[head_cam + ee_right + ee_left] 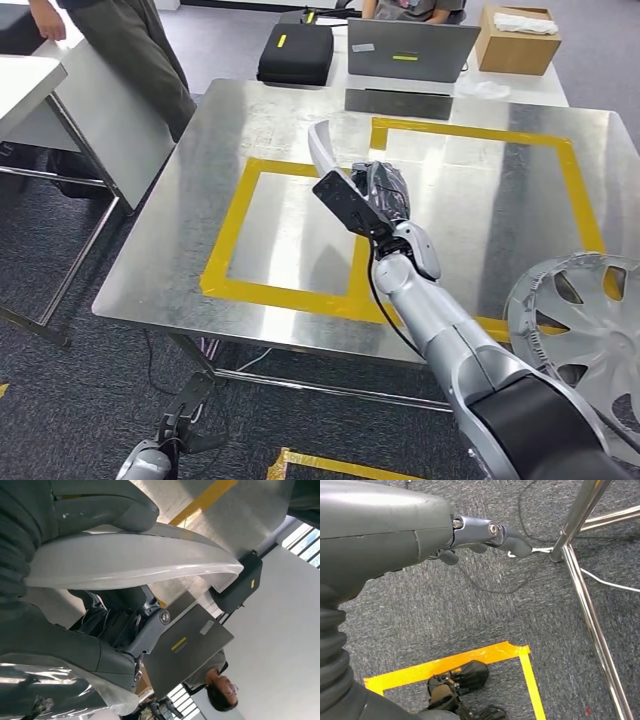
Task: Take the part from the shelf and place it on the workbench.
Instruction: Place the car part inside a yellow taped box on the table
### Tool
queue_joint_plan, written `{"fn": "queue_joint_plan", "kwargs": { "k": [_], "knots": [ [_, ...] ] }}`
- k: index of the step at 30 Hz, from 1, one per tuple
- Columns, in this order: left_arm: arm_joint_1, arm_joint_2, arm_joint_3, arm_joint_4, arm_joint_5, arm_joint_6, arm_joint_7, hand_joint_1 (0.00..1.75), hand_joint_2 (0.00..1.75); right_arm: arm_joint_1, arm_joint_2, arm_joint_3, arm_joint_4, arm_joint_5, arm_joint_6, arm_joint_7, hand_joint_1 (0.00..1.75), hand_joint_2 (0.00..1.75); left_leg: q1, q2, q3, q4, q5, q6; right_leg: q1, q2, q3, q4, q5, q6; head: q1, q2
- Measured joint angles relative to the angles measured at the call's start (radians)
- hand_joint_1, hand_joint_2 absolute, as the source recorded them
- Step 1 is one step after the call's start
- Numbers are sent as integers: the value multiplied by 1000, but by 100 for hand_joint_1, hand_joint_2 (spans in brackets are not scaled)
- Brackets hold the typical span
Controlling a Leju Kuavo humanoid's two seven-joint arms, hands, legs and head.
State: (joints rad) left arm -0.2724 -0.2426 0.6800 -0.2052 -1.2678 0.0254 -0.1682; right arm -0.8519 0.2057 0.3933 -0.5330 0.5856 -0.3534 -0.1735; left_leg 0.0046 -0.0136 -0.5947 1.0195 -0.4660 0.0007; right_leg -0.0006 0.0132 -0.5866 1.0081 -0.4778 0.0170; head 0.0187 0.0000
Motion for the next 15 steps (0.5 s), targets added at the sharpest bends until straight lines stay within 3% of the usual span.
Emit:
{"fn": "queue_joint_plan", "kwargs": {
  "k": [1,2,6,15],
  "knots": [
    [0,0,-1,0,0,-2,0,0,175,0,1,0,4,1,0,0,0,0,0,0,0,0,0,0,0,0,0,0,0,0,0,0],
    [0,0,-2,0,-1,-5,-1,0,175,0,2,0,9,2,-1,1,0,0,0,0,0,0,0,0,0,0,0,0,0,0,0,0],
    [0,0,-6,0,5,-8,-3,0,0,0,4,-4,25,12,-1,2,0,0,0,0,-1,0,0,0,0,0,-1,0,0,0,0,0],
    [0,0,-6,0,9,1,2,0,0,0,5,-24,47,23,-4,7,0,0,0,0,-2,-1,0,0,0,0,-4,0,0,0,0,0]
  ]
}}
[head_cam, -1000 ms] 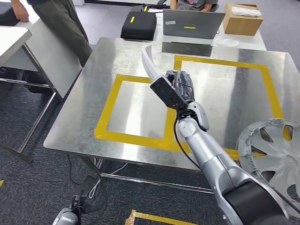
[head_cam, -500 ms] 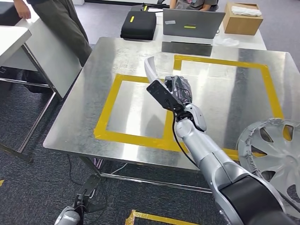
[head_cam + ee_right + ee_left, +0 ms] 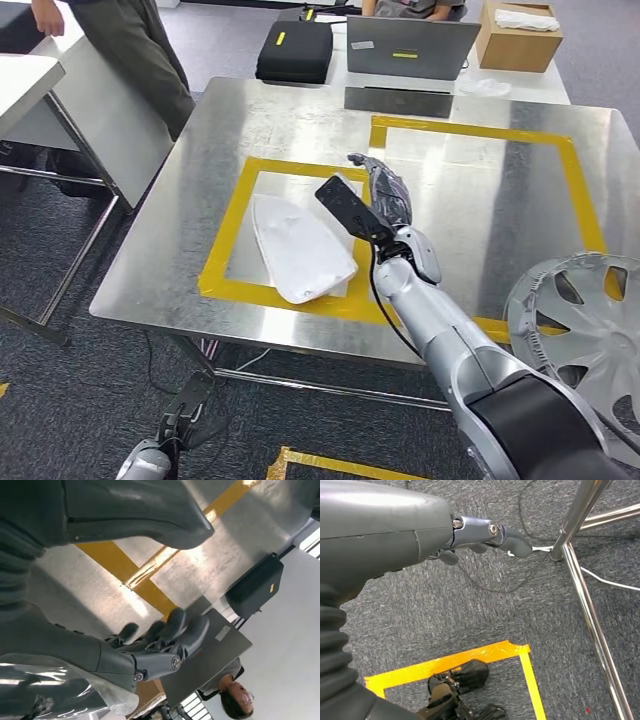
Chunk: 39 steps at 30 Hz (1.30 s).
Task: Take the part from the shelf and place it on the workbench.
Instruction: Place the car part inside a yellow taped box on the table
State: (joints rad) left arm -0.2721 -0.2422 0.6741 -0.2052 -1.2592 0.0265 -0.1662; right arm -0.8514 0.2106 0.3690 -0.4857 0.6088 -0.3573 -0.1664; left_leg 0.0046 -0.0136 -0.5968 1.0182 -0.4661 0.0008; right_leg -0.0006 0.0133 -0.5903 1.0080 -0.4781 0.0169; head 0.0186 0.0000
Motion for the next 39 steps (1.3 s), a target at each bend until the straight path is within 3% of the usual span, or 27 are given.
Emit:
{"fn": "queue_joint_plan", "kwargs": {
  "k": [10,18,22,27,34,39],
  "knots": [
    [0,0,0,0,6,6,1,0,0,3,0,-24,9,0,-4,-10,0,0,0,0,-1,-1,0,0,0,0,-1,0,0,0,0,0],
    [9,2,2,0,37,23,-5,0,0,56,0,-74,-66,-111,23,-124,0,0,0,0,-1,-1,0,0,0,0,-1,0,0,0,0,0],
    [26,11,11,0,82,45,-26,0,0,172,0,-90,-272,-261,126,-192,0,0,0,0,0,-1,0,0,0,1,-1,0,-1,0,0,0],
    [73,34,47,0,152,71,-69,0,0,417,-27,-55,-672,-420,211,-229,0,0,0,0,0,-2,-3,-1,0,0,-1,0,-3,-2,0,0],
    [124,54,111,0,223,94,-106,0,0,702,-104,3,-1039,-437,202,-319,0,0,0,0,0,-2,-4,-1,0,0,-1,-1,-5,-2,0,0],
    [136,58,138,0,237,98,-114,0,0,803,-138,19,-1168,-433,193,-333,0,0,0,0,1,-2,-4,-1,0,-1,0,-1,-5,-2,0,0]
  ]
}}
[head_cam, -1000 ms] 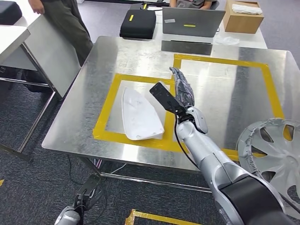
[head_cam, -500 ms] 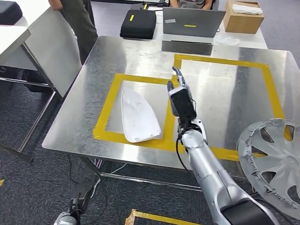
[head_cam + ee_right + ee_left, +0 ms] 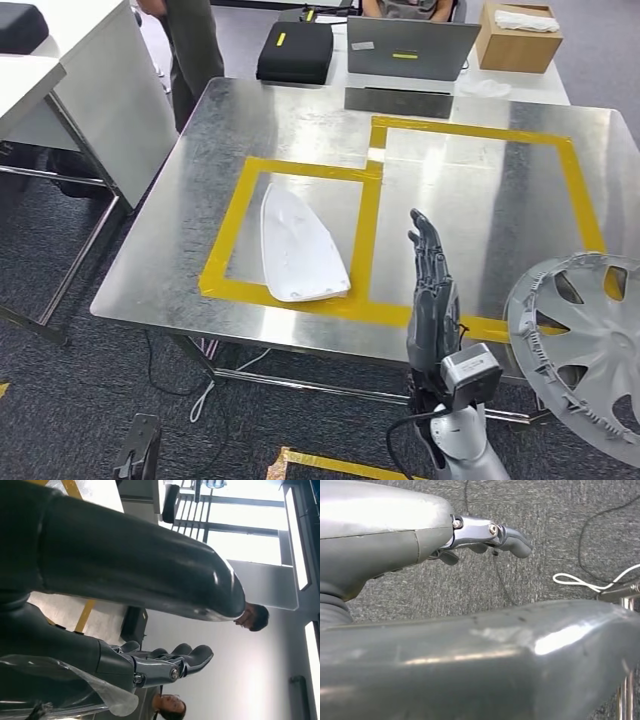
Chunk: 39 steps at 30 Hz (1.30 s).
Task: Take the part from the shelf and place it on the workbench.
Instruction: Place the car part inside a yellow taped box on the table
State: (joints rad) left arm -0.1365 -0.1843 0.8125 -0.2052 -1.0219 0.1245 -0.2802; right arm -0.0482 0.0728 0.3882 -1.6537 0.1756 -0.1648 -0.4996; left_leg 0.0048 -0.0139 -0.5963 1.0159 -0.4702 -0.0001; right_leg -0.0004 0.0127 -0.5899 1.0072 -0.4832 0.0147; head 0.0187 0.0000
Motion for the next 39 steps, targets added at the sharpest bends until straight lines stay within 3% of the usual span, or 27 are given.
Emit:
{"fn": "queue_joint_plan", "kwargs": {
  "k": [2,4,6,9,10,11,12,14,15,17,20,22,24,26,27,29,31,35,37,39],
  "knots": [
    [3,2,9,0,8,1,-3,0,0,28,-9,4,-36,4,-5,-6,0,0,-2,0,1,2,-1,6,-3,0,3,-5,4,5,0,0],
    [6,4,18,0,18,2,-9,0,0,64,-16,7,-71,16,-17,-19,0,0,-1,0,14,-15,7,20,-6,0,10,-16,7,14,-1,0],
    [10,4,27,0,27,4,-17,0,0,106,-22,8,-104,31,-34,-34,0,0,5,4,36,-50,24,32,-3,-2,1,10,-18,19,1,0],
    [17,3,41,0,37,9,-23,0,0,168,-30,10,-128,39,-56,-47,0,0,10,8,46,-63,31,34,-11,-3,-74,178,-103,30,3,0],
    [20,4,45,0,39,10,-25,0,0,187,-31,10,-131,38,-61,-49,0,0,12,9,46,-61,30,32,-16,-4,-96,224,-116,36,3,0],
    [23,4,48,0,41,12,-27,0,0,202,-32,10,-132,36,-65,-51,0,0,15,9,45,-58,28,28,-22,-5,-101,235,-112,43,3,0],
    [25,4,51,0,43,13,-28,0,0,213,-32,10,-132,33,-68,-51,0,0,20,9,44,-53,24,21,-28,-7,-86,207,-89,50,3,0],
    [28,6,57,0,44,13,-30,0,0,225,-32,12,-132,26,-71,-51,0,0,28,8,39,-33,13,2,-39,-10,-19,87,-37,67,5,0],
    [28,8,59,0,44,14,-30,0,0,229,-32,14,-133,25,-72,-51,0,0,30,7,36,-19,5,-10,-42,-7,9,40,-24,67,7,0],
    [28,12,64,0,44,15,-31,0,0,235,-32,17,-134,23,-73,-51,0,0,27,5,30,-2,-1,-27,-42,1,24,20,-28,52,8,0],
    [30,10,66,0,44,15,-32,0,0,241,-32,19,-135,22,-74,-51,0,0,31,6,24,8,-8,-39,-38,2,16,30,-21,20,4,0],
    [30,10,68,0,44,15,-32,0,0,243,-32,20,-136,22,-74,-51,0,0,32,8,-3,77,-60,-40,-36,0,10,29,-16,7,1,0],
    [30,10,69,0,44,15,-32,0,0,245,-32,22,-137,22,-75,-51,0,0,29,9,-54,210,-136,-36,-28,-3,3,29,-11,-1,0,0],
    [32,10,70,0,44,15,-32,0,0,247,-32,22,-137,22,-78,-51,0,0,24,9,-79,288,-165,-26,-19,-5,-5,29,-6,-8,-1,0],
    [33,10,70,0,44,15,-32,0,0,248,-32,22,-137,21,-80,-51,0,0,20,8,-66,273,-151,-18,-15,-5,-8,29,-3,-9,-1,0],
    [33,11,70,0,44,15,-32,0,0,249,-32,23,-139,21,-87,-51,0,0,7,8,5,151,-94,5,-10,-5,-10,29,2,-11,0,0],
    [31,12,70,0,44,15,-32,0,0,248,-32,23,-143,20,-96,-51,0,0,-3,8,63,37,-61,23,-6,-4,-14,29,7,-6,0,0],
    [33,12,71,0,43,15,-31,0,0,249,-32,25,-147,19,-101,-50,0,0,-6,9,69,-4,-43,28,-9,-5,-24,26,15,17,1,0],
    [32,11,72,0,43,15,-31,0,0,250,-32,25,-148,18,-102,-50,0,0,-2,12,65,-17,-26,34,-9,-5,-47,73,-28,28,4,0],
    [32,10,72,0,43,15,-31,0,0,251,-32,25,-148,18,-103,-49,0,0,-2,14,52,-18,-15,39,-11,-6,-90,191,-104,35,6,0]
  ]
}}
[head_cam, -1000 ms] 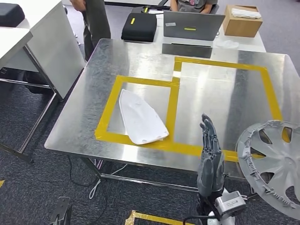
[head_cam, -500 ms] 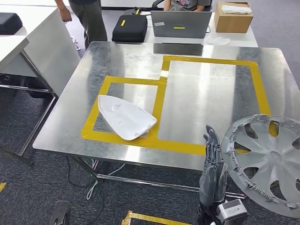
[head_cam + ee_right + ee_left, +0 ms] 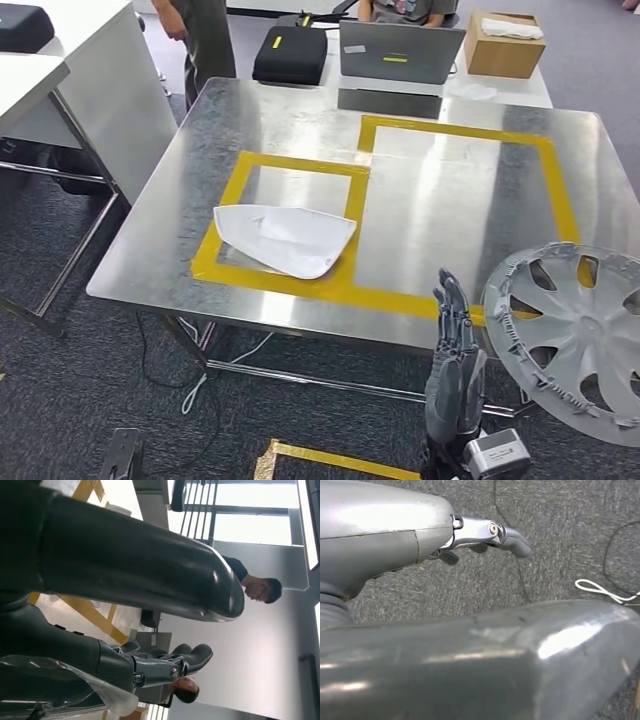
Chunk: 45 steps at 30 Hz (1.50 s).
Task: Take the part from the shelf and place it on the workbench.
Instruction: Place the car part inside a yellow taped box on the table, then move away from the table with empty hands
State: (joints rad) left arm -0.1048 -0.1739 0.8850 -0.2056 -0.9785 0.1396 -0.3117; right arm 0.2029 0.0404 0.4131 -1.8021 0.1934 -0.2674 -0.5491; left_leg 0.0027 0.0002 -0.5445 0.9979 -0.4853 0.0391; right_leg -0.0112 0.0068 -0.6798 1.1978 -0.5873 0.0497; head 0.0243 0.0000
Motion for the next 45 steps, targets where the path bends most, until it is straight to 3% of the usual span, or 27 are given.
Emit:
{"fn": "queue_joint_plan", "kwargs": {
  "k": [2,3,5,7,8,11,13,16,17,18,19,22,23,26,28,31,32,33,34,36,38,39,41,42,43,45],
  "knots": [
    [1,0,1,0,0,0,0,0,0,3,0,0,0,0,0,0,0,0,-1,2,-14,1,9,0,0,0,-23,89,-39,5,0,0],
    [1,0,1,0,0,0,0,0,0,4,0,0,0,-1,0,1,0,0,-2,2,-19,2,14,-1,0,-1,-7,82,-32,5,0,0],
    [2,-1,2,0,0,0,0,0,0,4,0,0,0,-1,0,1,0,0,-2,2,-25,4,19,-4,0,-2,77,-40,21,2,0,0],
    [1,-1,2,0,0,0,0,0,0,3,0,0,0,-1,0,1,0,0,-6,2,-31,11,22,-11,2,-5,154,-168,52,-6,-1,0],
    [1,-1,2,0,0,0,0,0,0,3,0,0,0,-1,0,1,0,0,-7,2,-34,14,25,-17,3,-5,171,-197,55,-12,-1,0],
    [1,0,3,0,0,0,0,0,0,5,0,-1,0,-2,0,1,0,0,-6,2,-42,19,31,-34,4,-6,169,-205,65,-32,-1,0],
    [1,0,3,0,0,0,0,0,0,4,0,0,-1,-2,0,1,0,0,-2,1,-60,62,-9,-45,0,-9,162,-209,77,-45,-4,0],
    [2,0,3,0,0,0,0,0,0,5,0,0,-1,-2,0,1,0,0,5,1,-121,241,-120,-60,-1,-12,144,-209,92,-52,-8,0],
    [2,0,4,0,0,0,0,0,0,5,0,0,-1,-2,0,1,0,0,7,1,-131,283,-136,-63,-1,-12,136,-208,97,-52,-7,0],
    [3,1,4,0,0,0,0,0,0,5,0,0,-1,-3,0,2,0,0,9,1,-124,287,-133,-64,-1,-12,130,-207,101,-50,-8,0],
    [3,1,4,0,0,0,0,0,0,5,0,0,-1,-3,0,2,0,0,10,1,-97,251,-112,-64,-1,-12,124,-205,105,-48,-8,0],
    [0,1,5,0,0,0,0,0,0,4,0,0,-2,-4,0,3,0,0,11,-1,19,50,-42,-58,2,-11,112,-200,114,-37,-8,0],
    [-1,1,5,0,0,-1,0,0,0,2,0,0,-2,-4,0,3,0,0,9,-2,37,13,-35,-53,3,-11,108,-199,118,-31,-7,0],
    [0,1,5,0,0,-1,0,0,0,0,0,-1,-3,-5,-2,4,0,0,4,-1,29,1,-22,-32,1,-10,98,-198,130,-11,-8,0],
    [-2,0,5,0,0,-1,0,0,0,-1,0,-1,-3,-6,-3,4,0,0,6,2,15,-5,-5,-13,-1,-9,77,-166,93,-1,-5,0],
    [-4,3,6,0,0,-2,0,0,0,-4,0,-1,-3,-7,-3,5,0,0,1,5,-15,-6,20,4,-1,-8,20,11,-36,4,1,0],
    [-4,4,6,0,0,-3,0,0,0,-4,0,-1,-3,-7,-3,5,0,0,-2,5,-26,-6,28,5,-1,-8,12,61,-57,4,2,0],
    [-4,4,7,0,0,-3,0,0,0,-4,0,-1,-3,-7,-3,5,0,0,-5,6,-37,-5,36,6,0,-8,18,81,-57,3,2,0],
    [-4,4,7,0,0,-4,0,0,0,-4,0,-1,-3,-8,-3,5,0,0,-8,6,-47,-5,43,6,1,-8,43,63,-38,-1,2,0],
    [-4,3,7,0,0,-4,0,0,0,-7,0,-1,-3,-8,-3,4,0,0,-13,5,-63,-3,58,3,4,-9,138,-63,14,-14,2,0],
    [-4,3,8,0,0,-4,0,0,0,-10,0,-2,-5,-8,-3,4,0,0,-18,5,-74,0,73,-3,9,-9,229,-200,30,-25,2,0],
    [-4,3,9,0,0,-4,0,0,0,-10,0,-2,-6,-8,-3,4,0,0,-18,5,-78,1,80,-8,12,-9,248,-234,27,-28,2,0],
    [-4,4,11,0,0,-4,1,0,0,-10,0,-2,-8,-8,-3,3,0,0,-16,5,-83,2,93,-20,13,-9,243,-251,32,-34,3,0],
    [-3,5,12,0,0,-4,1,0,0,-10,0,-2,-8,-8,-3,3,0,0,-14,4,-87,7,85,-27,11,-11,235,-252,40,-39,3,0],
    [-2,6,13,0,0,-4,1,0,0,-10,0,-2,-8,-8,-4,3,0,0,-12,3,-94,26,59,-33,9,-13,227,-253,50,-46,2,0],
    [0,8,15,0,0,-4,2,0,0,-10,0,-2,-8,-9,-4,4,0,0,-6,2,-116,118,-39,-47,8,-16,208,-254,71,-56,-2,0]
  ]
}}
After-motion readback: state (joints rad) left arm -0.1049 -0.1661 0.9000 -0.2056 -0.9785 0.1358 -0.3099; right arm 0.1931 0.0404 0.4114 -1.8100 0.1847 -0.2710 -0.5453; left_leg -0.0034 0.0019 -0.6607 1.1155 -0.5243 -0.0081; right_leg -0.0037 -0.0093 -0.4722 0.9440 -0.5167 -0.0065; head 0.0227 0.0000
